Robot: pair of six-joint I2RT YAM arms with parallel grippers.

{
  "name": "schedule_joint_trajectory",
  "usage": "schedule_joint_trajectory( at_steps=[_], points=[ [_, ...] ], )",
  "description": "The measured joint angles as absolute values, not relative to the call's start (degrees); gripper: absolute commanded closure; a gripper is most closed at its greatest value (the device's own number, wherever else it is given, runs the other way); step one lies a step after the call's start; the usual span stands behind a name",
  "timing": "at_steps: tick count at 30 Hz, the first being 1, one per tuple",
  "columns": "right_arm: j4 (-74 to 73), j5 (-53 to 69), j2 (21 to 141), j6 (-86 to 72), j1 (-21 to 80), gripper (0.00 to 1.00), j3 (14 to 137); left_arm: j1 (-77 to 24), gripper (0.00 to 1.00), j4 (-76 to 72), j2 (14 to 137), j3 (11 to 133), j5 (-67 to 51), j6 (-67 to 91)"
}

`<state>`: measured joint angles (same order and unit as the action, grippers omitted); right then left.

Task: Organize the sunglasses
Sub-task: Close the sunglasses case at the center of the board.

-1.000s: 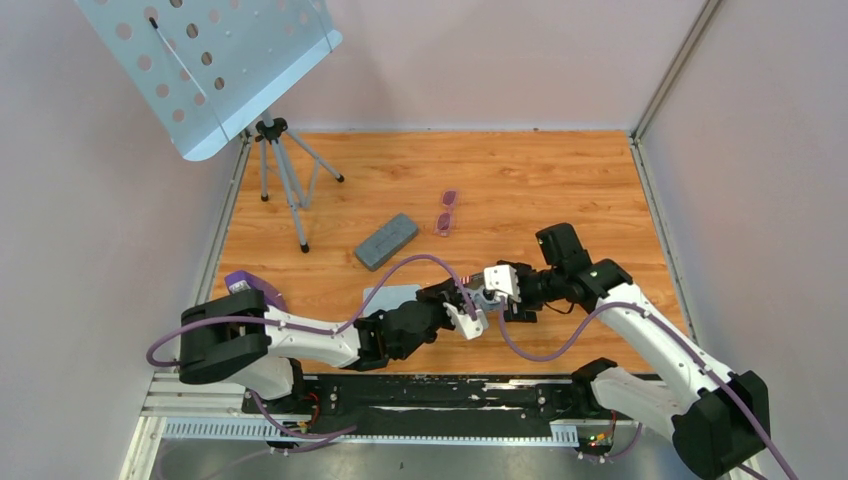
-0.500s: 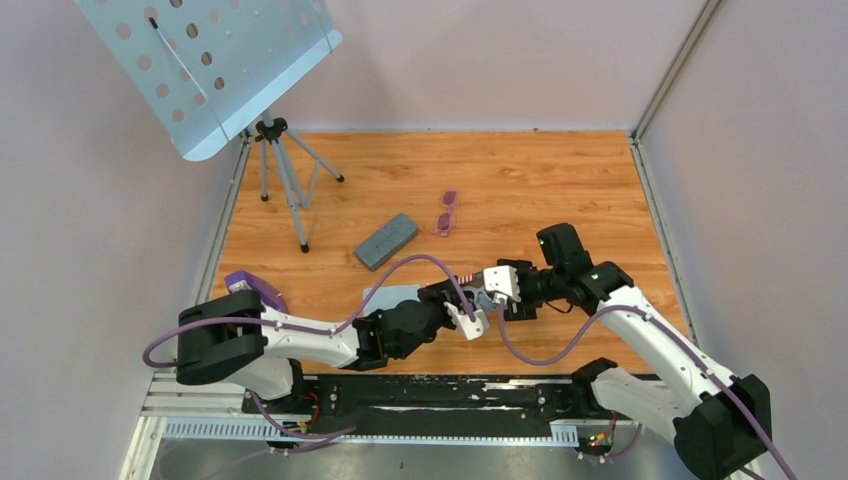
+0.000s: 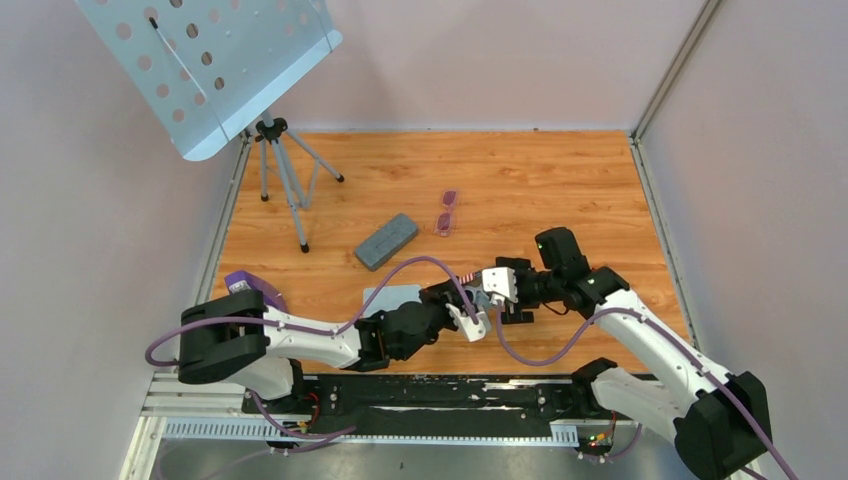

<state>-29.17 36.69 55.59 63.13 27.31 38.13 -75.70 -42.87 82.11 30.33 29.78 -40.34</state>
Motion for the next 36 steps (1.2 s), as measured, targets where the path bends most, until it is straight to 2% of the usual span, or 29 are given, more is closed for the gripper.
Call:
schedule_joint_trajectory(
  at_steps=[5,14,19,26,31,36],
  points=[
    [-26.48,36.32,55.59,63.46,27.38,0.2,36.12,-75.96,1.0,-43.29,82.13,30.33,30.22,-39.9],
    [-28.42,37.6,55.2,64.79,27.35,0.31,36.53,-76.75,1.0,-45.39,82.76,30.33,32.75,-38.13],
    [-32.25,38.15,54.22,65.89,27.35,0.32,38.52,-76.99,1.0,-46.72,84.25,30.33,33.56,-38.22],
    [-35.22,39.11,48.9,66.08,27.35,0.27,39.7,-77.01,1.0,-48.25,85.25,30.3,34.5,-39.09],
    [-35.66,39.59,48.84,66.26,27.38,0.29,39.7,-77.01,1.0,-49.3,85.23,30.17,34.52,-39.31],
    [-34.46,39.57,49.82,66.3,27.51,0.34,39.68,-77.01,1.0,-49.3,85.23,30.09,34.09,-39.94]
  ],
)
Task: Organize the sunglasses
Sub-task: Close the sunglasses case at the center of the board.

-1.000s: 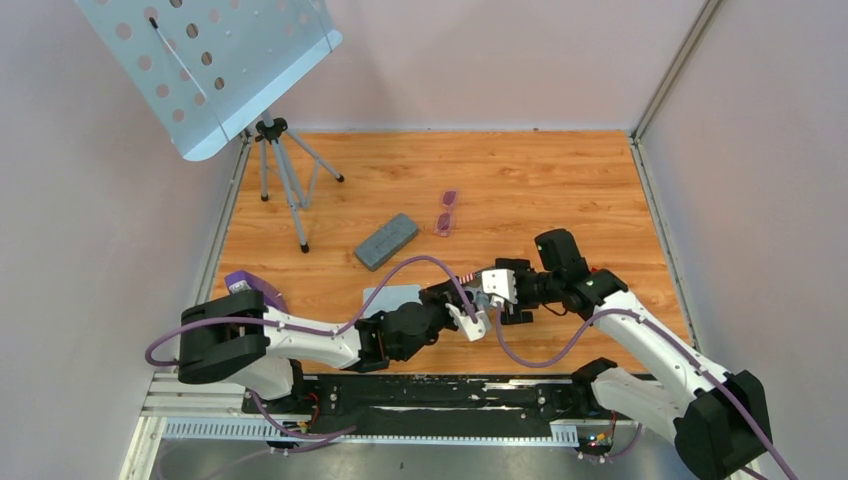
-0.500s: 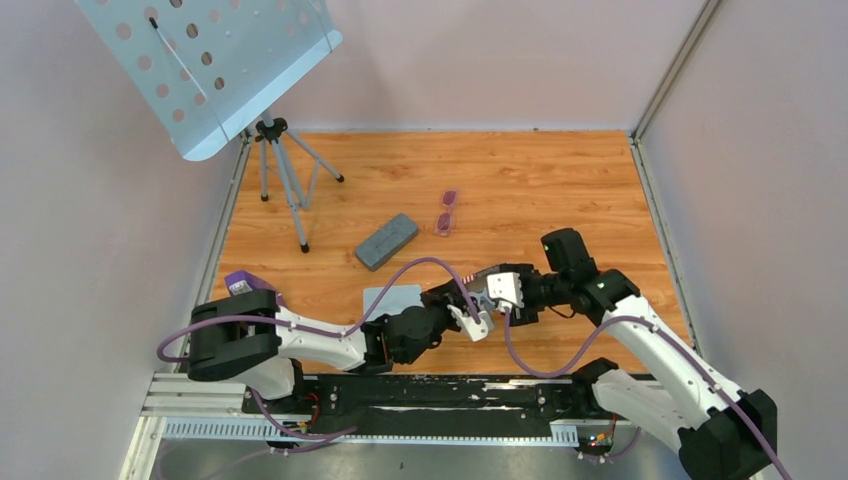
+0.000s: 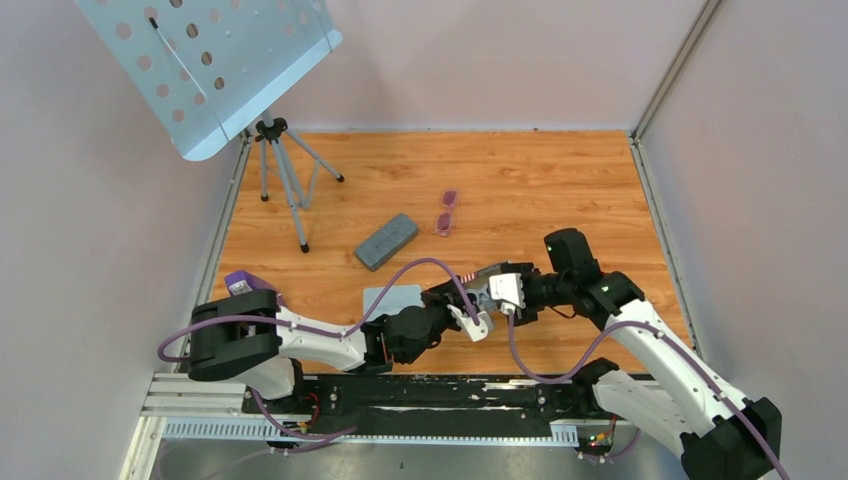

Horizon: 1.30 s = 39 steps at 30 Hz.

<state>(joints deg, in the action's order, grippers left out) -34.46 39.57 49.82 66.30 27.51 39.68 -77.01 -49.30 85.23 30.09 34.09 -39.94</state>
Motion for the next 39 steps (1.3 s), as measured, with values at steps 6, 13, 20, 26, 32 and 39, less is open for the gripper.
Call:
schedule_joint_trajectory(
  at_steps=[6,13,20,26,32,39],
  points=[
    [-31.2,39.27,49.84,66.72,28.67,0.39,39.46,-77.01,1.0,-49.23,85.23,30.09,33.39,-40.1],
    [-29.5,37.89,49.91,69.43,28.99,0.38,37.19,-77.01,1.0,-49.08,84.79,30.09,32.77,-40.05],
    [-26.22,34.54,49.91,71.16,29.26,0.48,34.28,-77.01,1.0,-47.64,83.77,30.09,32.1,-40.1],
    [-25.52,31.68,49.19,71.75,29.26,0.58,33.76,-76.99,1.0,-47.46,83.72,30.09,32.16,-40.12],
    [-25.54,30.35,47.79,73.84,29.28,0.65,33.63,-76.99,1.0,-47.48,83.72,30.09,32.23,-40.21],
    [-25.65,29.93,44.69,77.89,29.32,0.65,30.7,-76.99,1.0,-47.44,83.72,30.04,32.36,-40.29]
  ],
)
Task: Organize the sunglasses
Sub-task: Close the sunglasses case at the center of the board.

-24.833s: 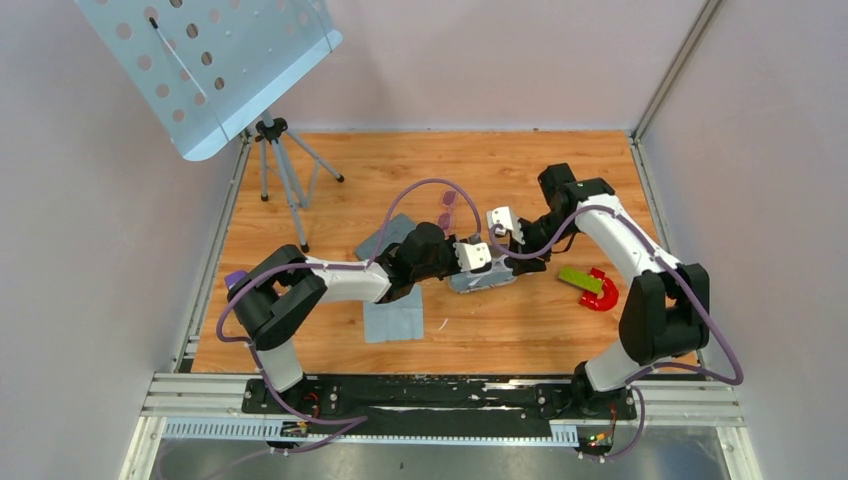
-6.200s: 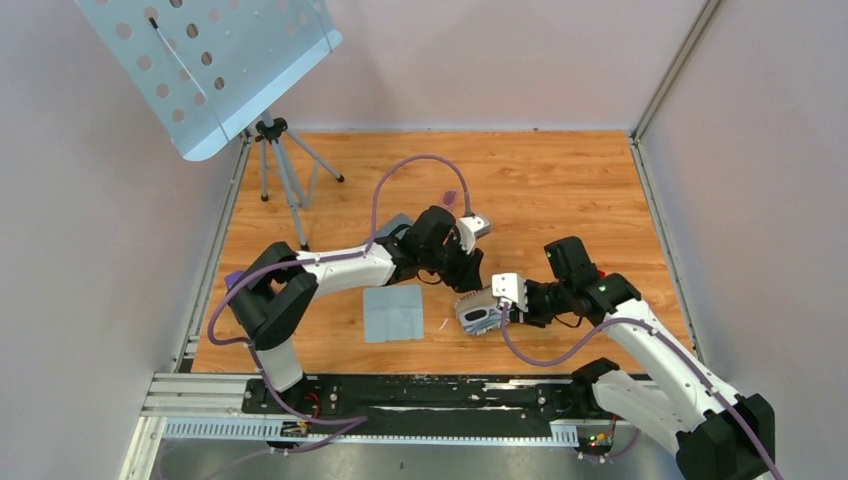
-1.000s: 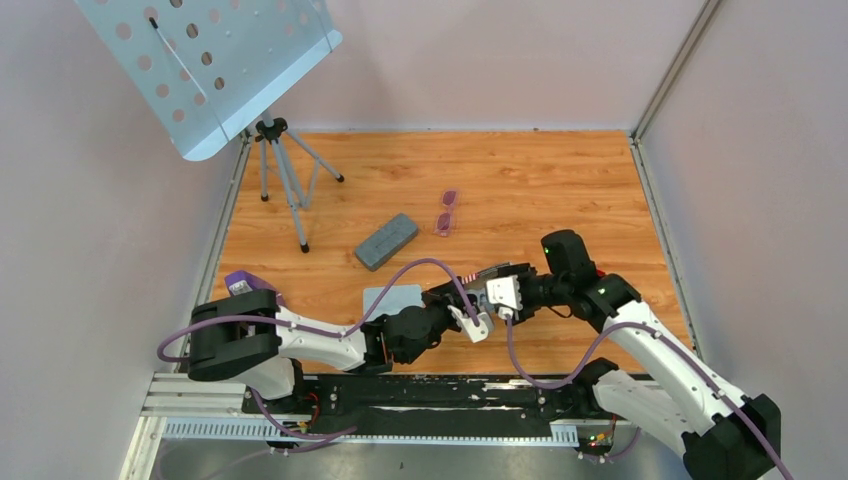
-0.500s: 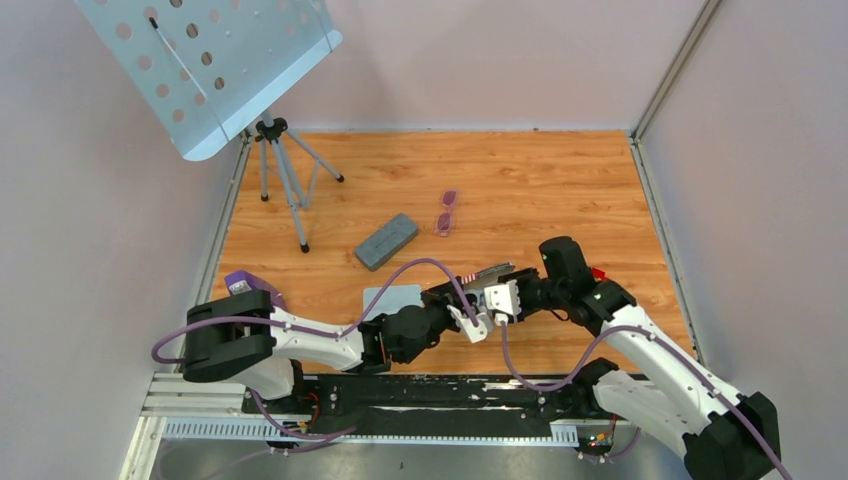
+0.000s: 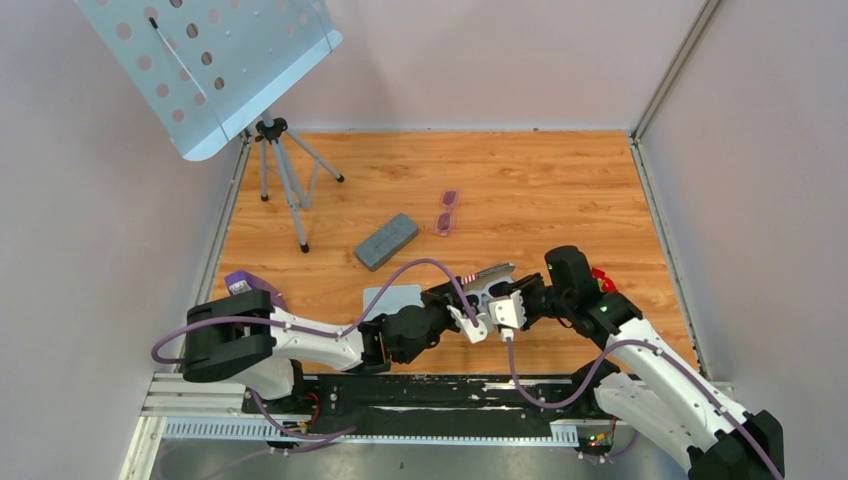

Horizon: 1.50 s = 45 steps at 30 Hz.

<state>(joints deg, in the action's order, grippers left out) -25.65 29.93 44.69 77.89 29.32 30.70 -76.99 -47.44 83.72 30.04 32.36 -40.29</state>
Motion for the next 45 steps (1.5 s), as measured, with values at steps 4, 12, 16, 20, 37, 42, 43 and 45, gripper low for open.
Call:
schedule_joint_trajectory(
  at_steps=[4,12,16,20,37,42,43,45],
  points=[
    [-25.71,29.98,43.77,78.59,29.32,0.66,30.13,-76.99,1.0,-47.46,83.72,30.04,32.38,-40.29],
    [-25.85,29.98,43.31,78.96,29.32,0.71,30.13,-76.99,1.0,-47.48,83.72,30.02,32.64,-40.29],
    [-26.28,29.95,42.63,79.37,29.32,0.61,29.93,-76.99,1.0,-47.48,83.72,30.02,32.64,-40.32],
    [-26.79,29.95,42.17,79.22,29.32,0.41,29.85,-77.01,1.0,-47.42,83.79,30.02,32.34,-40.36],
    [-45.28,29.56,36.1,67.13,28.97,0.3,39.7,-78.48,1.0,-54.63,92.88,28.14,34.22,-46.09],
    [-46.41,31.4,44.66,65.58,28.29,0.3,47.29,-81.78,1.0,-63.92,98.76,25.8,36.62,-52.12],
    [-46.22,31.77,46.5,65.73,28.29,0.3,47.92,-82.52,1.0,-65.93,100.18,25.45,37.12,-53.56],
    [-45.87,32.38,49.93,66.13,28.29,0.31,48.29,-83.77,1.0,-69.45,102.87,24.99,38.15,-56.07]
  ],
)
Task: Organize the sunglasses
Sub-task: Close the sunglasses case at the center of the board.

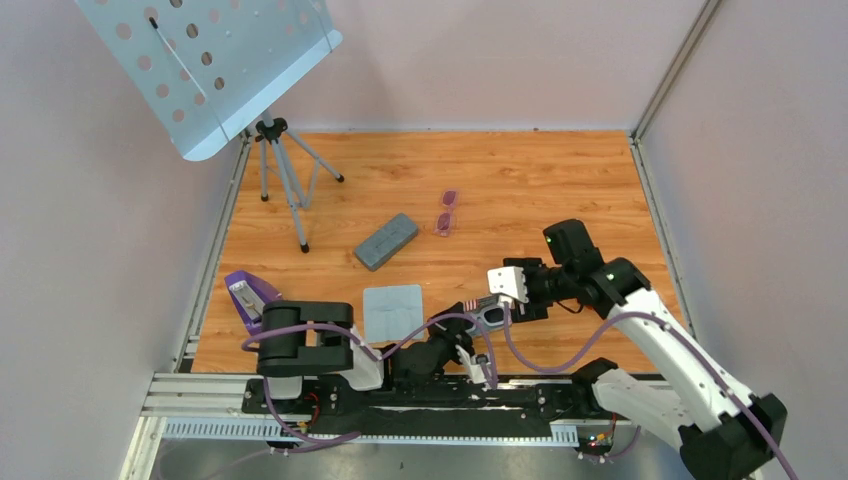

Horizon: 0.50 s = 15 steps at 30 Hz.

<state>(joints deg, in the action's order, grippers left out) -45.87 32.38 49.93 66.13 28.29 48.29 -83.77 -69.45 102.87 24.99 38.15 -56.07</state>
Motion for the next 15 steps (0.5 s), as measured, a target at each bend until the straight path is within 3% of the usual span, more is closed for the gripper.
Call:
schedule_joint_trajectory(
  at_steps=[5,8,15],
  points=[
    [-43.35,34.24,55.57,68.84,28.23,0.31,45.82,-85.8,1.0,-76.77,107.63,24.73,41.08,-60.47],
    [-41.91,34.98,55.35,71.09,28.23,0.41,42.39,-86.3,1.0,-78.24,108.49,24.73,41.82,-61.8],
    [-33.28,35.07,55.22,74.08,28.23,0.51,34.28,-87.18,1.0,-80.05,110.78,24.75,42.96,-64.88]
  ],
)
